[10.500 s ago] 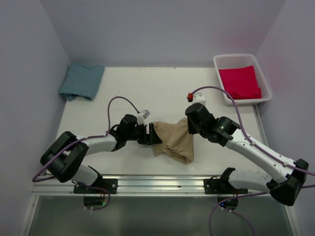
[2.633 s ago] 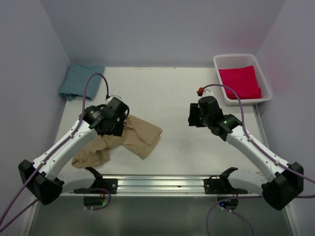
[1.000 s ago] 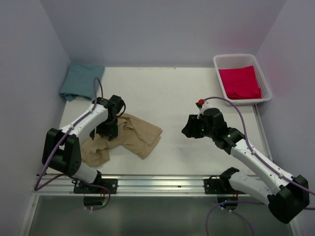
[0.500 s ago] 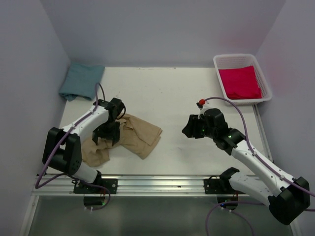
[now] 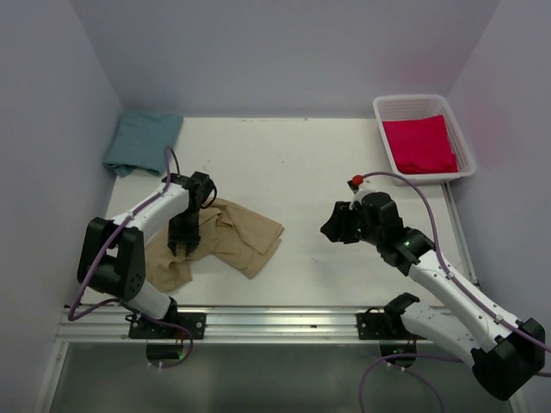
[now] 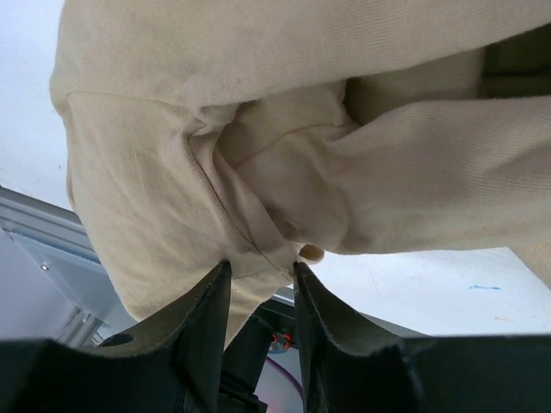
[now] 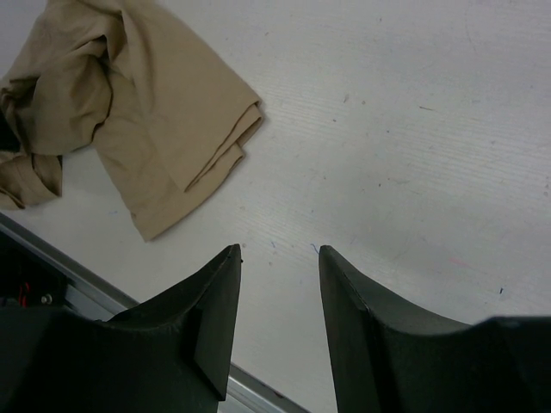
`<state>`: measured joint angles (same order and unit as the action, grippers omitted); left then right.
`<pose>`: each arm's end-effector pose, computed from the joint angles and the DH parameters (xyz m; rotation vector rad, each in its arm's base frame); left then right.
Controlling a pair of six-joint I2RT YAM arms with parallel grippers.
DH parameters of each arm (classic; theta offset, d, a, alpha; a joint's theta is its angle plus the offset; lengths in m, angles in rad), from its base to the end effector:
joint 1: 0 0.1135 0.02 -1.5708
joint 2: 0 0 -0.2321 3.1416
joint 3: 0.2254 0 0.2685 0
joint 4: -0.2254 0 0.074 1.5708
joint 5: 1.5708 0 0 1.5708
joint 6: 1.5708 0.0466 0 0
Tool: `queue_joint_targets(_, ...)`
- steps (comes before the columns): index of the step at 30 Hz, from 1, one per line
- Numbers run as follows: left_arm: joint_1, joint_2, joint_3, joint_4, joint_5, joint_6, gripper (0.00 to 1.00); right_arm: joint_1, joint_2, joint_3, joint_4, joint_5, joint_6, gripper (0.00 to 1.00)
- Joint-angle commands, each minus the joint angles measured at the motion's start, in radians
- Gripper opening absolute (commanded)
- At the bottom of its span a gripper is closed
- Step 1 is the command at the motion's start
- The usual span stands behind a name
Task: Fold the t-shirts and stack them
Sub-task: Flatten out the tshirt
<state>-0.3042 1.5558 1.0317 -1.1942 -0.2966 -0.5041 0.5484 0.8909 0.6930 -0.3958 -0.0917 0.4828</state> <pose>0.2480 -0.0636 0.1493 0.2736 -3.0689 -0.5127 0.2045 0.1299 0.2340 -0.1283 2.2411 0.6777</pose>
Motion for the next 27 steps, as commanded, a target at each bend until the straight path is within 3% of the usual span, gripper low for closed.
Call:
queue_joint_targets(1, 0.014, -0.020, -0.010, 0.013, -0.018, 0.001, 0.38, -0.004, -0.023, -0.009, 0.000, 0.014, 0.002, 0.45)
queue_joint_targets(5, 0.017, -0.011, -0.013, 0.019, -0.018, 0.004, 0.37, -0.004, -0.026, -0.010, -0.003, 0.017, 0.005, 0.45)
queue_joint_targets(15, 0.017, 0.001, -0.015, 0.021, -0.006, 0.012, 0.00, -0.002, -0.044, -0.009, -0.017, 0.024, 0.004, 0.42)
queue_joint_targets(19, 0.014, -0.036, 0.023, -0.008, 0.005, -0.002, 0.00, -0.002, -0.037, -0.019, 0.000, 0.006, 0.004, 0.40)
queue_joint_targets(24, -0.026, -0.176, 0.128, -0.071, 0.010, -0.050, 0.00, -0.004, 0.057, -0.049, 0.078, -0.135, -0.006, 0.41)
queue_joint_targets(27, -0.033, -0.239, 0.195, -0.068, 0.031, -0.066, 0.00, -0.002, 0.189, -0.059, 0.178, -0.294, -0.016, 0.54)
